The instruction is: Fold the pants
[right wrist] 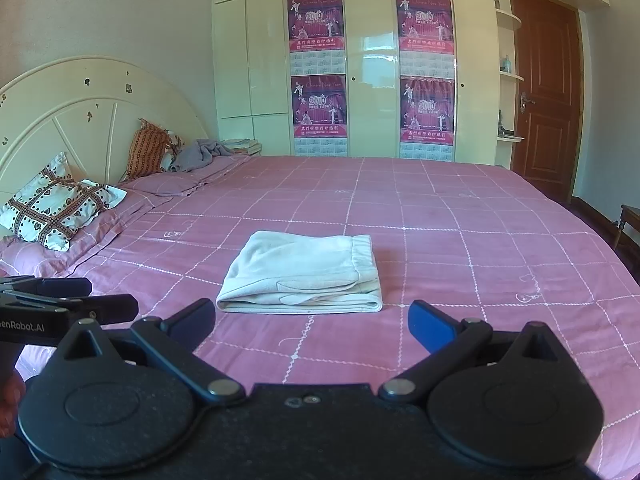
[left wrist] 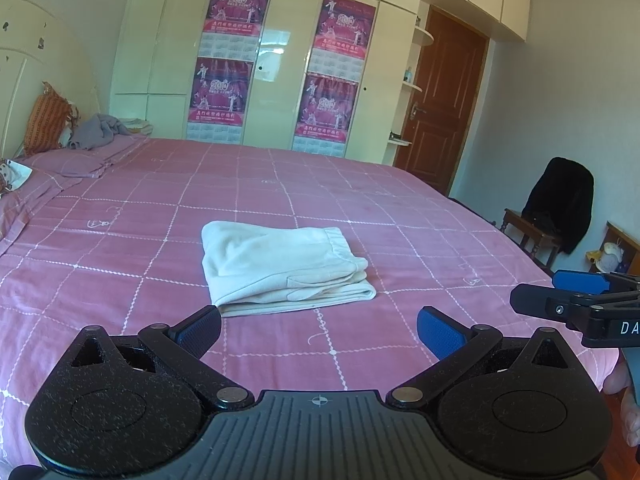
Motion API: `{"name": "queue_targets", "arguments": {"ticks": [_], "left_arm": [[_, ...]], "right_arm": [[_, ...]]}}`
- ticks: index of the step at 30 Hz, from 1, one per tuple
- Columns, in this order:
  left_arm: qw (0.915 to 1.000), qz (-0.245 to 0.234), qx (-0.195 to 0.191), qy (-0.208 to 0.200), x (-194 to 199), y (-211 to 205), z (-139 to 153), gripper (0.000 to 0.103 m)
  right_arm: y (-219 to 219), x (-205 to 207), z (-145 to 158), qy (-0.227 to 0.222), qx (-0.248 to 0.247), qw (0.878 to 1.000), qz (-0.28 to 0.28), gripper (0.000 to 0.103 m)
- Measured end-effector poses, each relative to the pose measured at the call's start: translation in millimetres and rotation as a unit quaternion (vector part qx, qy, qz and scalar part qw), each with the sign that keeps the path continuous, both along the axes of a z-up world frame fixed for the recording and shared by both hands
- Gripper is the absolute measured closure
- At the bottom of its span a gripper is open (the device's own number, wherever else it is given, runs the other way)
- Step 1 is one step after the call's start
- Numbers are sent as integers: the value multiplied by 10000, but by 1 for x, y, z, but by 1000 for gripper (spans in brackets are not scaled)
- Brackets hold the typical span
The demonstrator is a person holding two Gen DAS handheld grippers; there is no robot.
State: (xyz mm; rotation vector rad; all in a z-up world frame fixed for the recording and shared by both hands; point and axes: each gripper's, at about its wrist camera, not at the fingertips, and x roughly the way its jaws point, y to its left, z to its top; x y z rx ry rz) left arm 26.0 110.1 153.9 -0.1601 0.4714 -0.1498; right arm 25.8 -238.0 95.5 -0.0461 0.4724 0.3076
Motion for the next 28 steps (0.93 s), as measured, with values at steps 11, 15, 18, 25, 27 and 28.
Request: {"name": "queue_targets", "arguments": {"ticks": [11,15,18,25,27,28], "left_arm": [[10000,-60,-52,-19,-1,2,2,0],[9999,-82,-7,-139,-3,1,2,0],[9996,-74,21,-278,-5,1,3,0],[9989,-245,-76,-404,-6,1,5,0],[9988,-260,-141,-391,-5,1,5,0],[9989,-220,-167,-371,-5,1,5,0]], "right_arm": [[0,0,0,-3,-3,10000,-2,0],[0,0,0,-4,-3,10000,-2,0],[1,0,0,-5,-6,10000,-5,0],[0,1,-1,-17,-13,10000,-36,0],[0,2,-1,-16,-22,10000,-37,0],[0,2,-1,-18,-24,10000,-44,0]]}}
